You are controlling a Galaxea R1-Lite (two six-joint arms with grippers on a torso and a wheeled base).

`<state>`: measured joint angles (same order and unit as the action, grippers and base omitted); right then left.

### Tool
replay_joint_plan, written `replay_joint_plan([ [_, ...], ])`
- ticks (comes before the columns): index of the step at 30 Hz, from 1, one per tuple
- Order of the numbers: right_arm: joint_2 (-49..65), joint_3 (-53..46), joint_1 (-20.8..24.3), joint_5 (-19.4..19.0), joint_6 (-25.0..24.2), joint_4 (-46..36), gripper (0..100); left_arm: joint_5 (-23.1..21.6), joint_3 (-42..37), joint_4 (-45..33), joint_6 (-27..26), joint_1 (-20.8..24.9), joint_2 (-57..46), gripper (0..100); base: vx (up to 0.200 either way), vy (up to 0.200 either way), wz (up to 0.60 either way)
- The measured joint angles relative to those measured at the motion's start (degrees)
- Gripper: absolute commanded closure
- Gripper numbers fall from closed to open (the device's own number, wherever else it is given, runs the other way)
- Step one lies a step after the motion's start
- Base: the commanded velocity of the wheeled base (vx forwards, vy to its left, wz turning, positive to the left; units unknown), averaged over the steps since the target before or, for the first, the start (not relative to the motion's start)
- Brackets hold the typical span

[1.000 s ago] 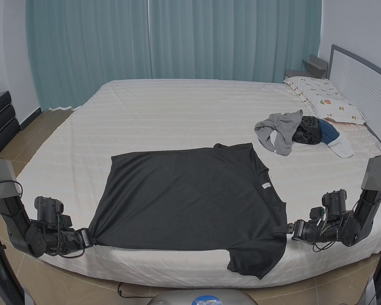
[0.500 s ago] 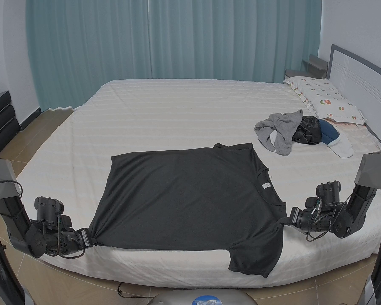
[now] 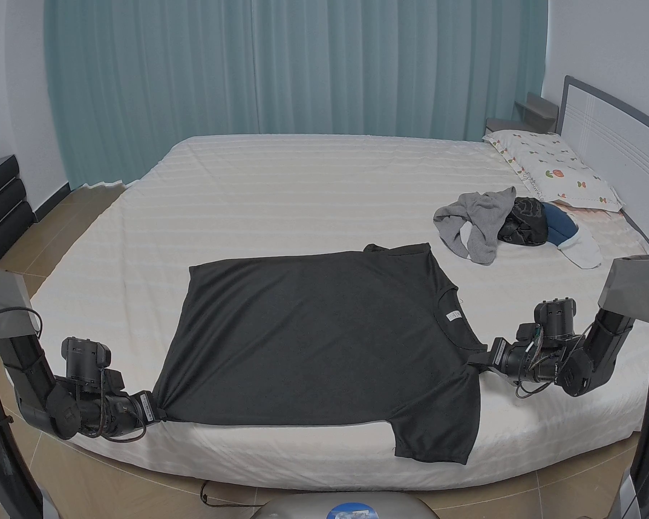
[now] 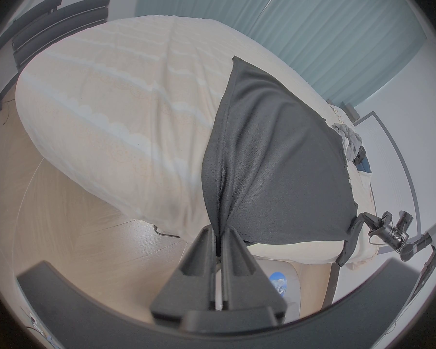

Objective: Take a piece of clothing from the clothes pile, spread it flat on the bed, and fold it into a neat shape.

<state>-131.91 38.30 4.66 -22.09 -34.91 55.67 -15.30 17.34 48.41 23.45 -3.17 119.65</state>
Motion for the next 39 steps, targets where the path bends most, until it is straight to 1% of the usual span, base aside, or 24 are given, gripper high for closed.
replay_joint_plan([
  [5,-0.44,-1.9,-0.69,-0.38,0.32,2.65,0,-0.02,-0.02,0.01,0.68,0.04,0.22,100,0.0,0.0,0.0],
  [9,0.3,-5.8,-0.83,-2.32,0.82,6.45,0,-0.07,-0.02,0.0,1.23,0.04,0.26,100,0.0,0.0,0.0],
  [12,1.29,-8.79,-0.61,-3.5,1.61,7.5,0,-0.07,0.0,0.0,1.45,0.01,0.26,100,0.0,0.0,0.0],
  [14,1.82,-10.52,-0.39,-3.88,2.71,7.88,0,-0.09,-0.02,0.0,1.52,0.0,0.26,100,0.0,0.0,0.0],
  [18,2.29,-14.24,0.18,-4.49,7.19,8.2,0,-0.09,-0.04,0.01,1.56,-0.02,0.26,100,0.0,0.0,0.0],
  [21,2.4,-16.12,0.93,-5.14,8.05,8.4,0,-0.09,-0.15,0.01,1.56,-0.02,0.24,100,0.0,0.0,0.0],
  [29,1.6,-17.16,3.13,-5.47,8.29,8.48,0,-0.09,-0.44,0.01,1.58,-0.07,0.09,100,0.0,0.0,0.0],
  [36,-0.04,-15.98,3.63,-5.44,8.27,9.03,0,-0.09,-0.45,0.0,1.56,-0.07,-0.09,100,0.0,0.0,0.0],
  [37,-0.28,-15.81,3.69,-5.46,8.25,9.46,100,-0.07,-0.45,0.0,1.56,-0.07,-0.11,100,0.0,0.0,0.0],
  [39,-0.63,-15.74,3.72,-5.33,8.23,10.34,100,-0.09,-0.45,0.0,1.56,-0.07,-0.13,100,0.0,0.0,0.0],
])
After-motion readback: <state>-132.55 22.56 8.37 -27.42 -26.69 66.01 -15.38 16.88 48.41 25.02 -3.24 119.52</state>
